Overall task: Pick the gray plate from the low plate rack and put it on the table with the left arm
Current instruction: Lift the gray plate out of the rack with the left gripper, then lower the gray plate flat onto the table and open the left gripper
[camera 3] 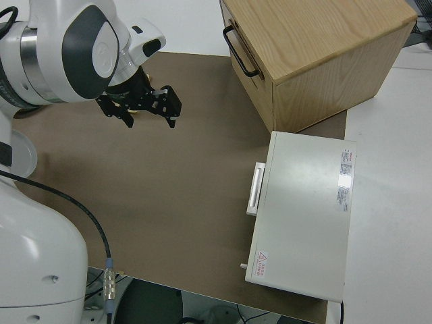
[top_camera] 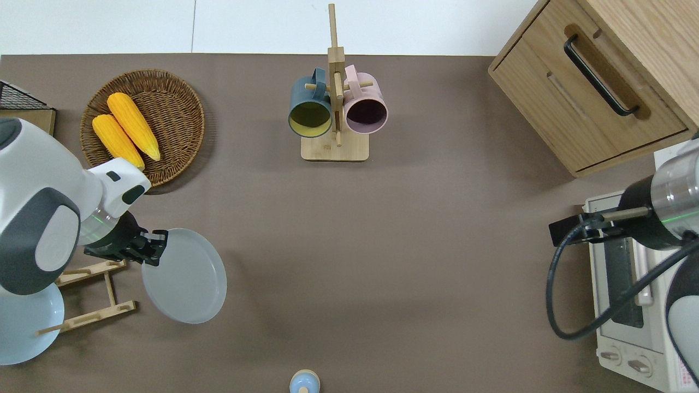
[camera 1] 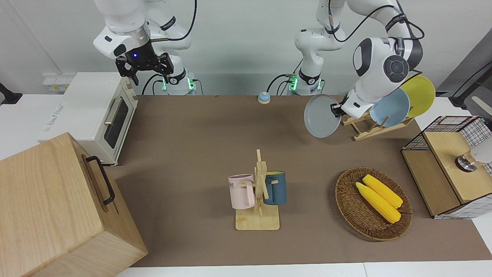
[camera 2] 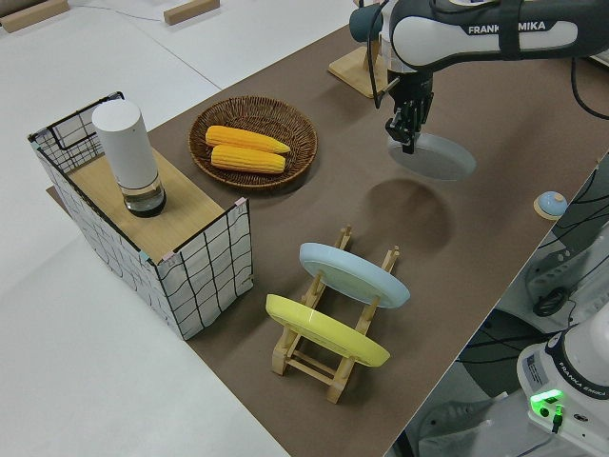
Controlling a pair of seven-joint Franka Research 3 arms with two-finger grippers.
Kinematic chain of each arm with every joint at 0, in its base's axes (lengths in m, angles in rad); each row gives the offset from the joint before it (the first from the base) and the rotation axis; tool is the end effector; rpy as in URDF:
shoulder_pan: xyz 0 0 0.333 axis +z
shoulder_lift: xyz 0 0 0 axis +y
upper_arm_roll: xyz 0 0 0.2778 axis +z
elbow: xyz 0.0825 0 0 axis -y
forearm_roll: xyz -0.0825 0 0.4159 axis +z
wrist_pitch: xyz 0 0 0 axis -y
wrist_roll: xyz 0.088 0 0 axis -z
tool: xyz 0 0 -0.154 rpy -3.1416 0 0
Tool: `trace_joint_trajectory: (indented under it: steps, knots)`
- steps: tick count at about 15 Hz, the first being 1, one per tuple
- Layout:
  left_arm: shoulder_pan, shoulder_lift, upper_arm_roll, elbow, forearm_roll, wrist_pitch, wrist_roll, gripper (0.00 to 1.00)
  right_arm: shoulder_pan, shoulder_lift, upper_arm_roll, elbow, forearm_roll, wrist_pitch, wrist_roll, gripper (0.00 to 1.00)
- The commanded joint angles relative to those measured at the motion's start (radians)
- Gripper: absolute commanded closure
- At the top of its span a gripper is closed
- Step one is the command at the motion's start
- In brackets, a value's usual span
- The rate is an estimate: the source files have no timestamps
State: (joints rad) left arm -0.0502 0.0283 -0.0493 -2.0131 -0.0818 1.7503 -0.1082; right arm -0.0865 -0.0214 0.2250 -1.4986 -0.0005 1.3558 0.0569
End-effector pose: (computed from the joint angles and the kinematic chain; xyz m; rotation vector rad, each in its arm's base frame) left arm 0.5350 -0.0646 0.3210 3.0585 0.0534 -0.4586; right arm 0.5463 0.0772 0.5697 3.1162 0.1266 -0.1887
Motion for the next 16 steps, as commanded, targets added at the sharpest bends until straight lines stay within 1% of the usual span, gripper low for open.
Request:
trace_joint_trajectory:
  steps: [1,3,4,6,7,10,16]
  knots:
    - [-0.011,-0.068,0.008,-0.131,-0.019,0.087,-0.01,1.0,-0.015,-0.005,0.007,0.006,0.004,-0.015,-0.003,0.011]
    - [-0.011,-0.065,0.008,-0.151,-0.018,0.087,-0.011,0.98,-0.013,-0.005,0.007,0.006,0.004,-0.015,-0.003,0.011]
    - [-0.01,-0.064,0.008,-0.154,-0.018,0.087,-0.011,0.89,-0.015,-0.005,0.007,0.006,0.004,-0.015,-0.003,0.011]
    - [-0.008,-0.061,0.009,-0.154,-0.013,0.086,-0.013,0.3,-0.013,-0.005,0.007,0.006,0.004,-0.015,-0.003,0.011]
    - [-0.007,-0.061,0.011,-0.154,-0.009,0.084,-0.013,0.23,-0.015,-0.005,0.007,0.006,0.004,-0.015,-0.003,0.011]
    - [-0.007,-0.059,0.019,-0.154,-0.007,0.08,-0.011,0.1,-0.015,-0.005,0.007,0.006,0.004,-0.015,-0.003,0.011]
    - [-0.007,-0.061,0.022,-0.151,-0.004,0.067,-0.011,0.05,-0.013,-0.005,0.007,0.006,0.004,-0.015,-0.003,0.013]
